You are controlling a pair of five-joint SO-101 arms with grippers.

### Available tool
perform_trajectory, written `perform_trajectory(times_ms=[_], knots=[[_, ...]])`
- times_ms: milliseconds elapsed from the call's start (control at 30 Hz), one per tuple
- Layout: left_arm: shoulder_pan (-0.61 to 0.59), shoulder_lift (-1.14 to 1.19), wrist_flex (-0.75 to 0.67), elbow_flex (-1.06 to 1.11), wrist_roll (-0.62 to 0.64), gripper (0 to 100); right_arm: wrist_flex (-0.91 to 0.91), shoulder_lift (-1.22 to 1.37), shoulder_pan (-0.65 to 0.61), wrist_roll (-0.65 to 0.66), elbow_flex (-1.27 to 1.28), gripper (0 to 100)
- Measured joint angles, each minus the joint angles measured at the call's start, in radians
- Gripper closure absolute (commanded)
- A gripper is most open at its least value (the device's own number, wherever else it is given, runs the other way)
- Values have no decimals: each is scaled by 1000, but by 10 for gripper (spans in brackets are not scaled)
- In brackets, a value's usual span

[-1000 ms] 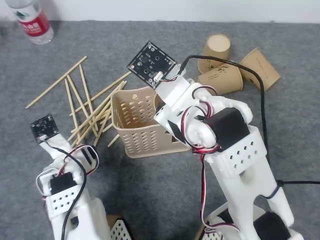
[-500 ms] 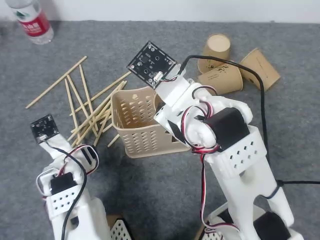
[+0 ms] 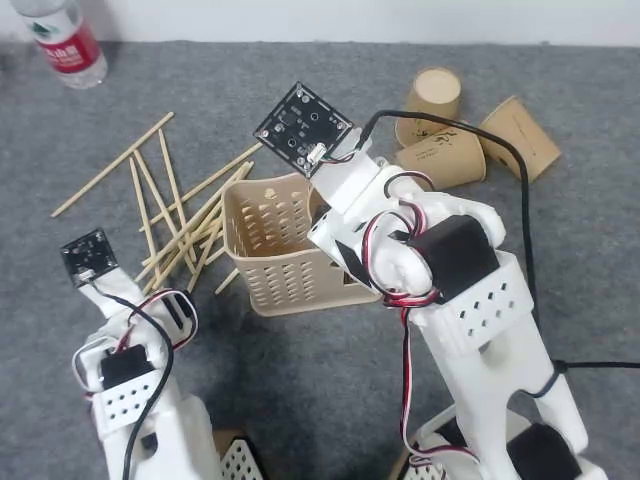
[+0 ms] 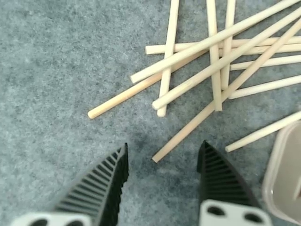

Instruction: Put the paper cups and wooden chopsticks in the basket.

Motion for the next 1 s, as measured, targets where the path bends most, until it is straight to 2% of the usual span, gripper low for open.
perform_trajectory(times_ms=[400,667,1000], knots=[[0,0,0,0,0,772,0,0,0,0,0,990],[0,0,0,0,0,772,129,0,-106,-9,21,990],[0,0,0,0,0,772,241,2,-129,-256,28,991]])
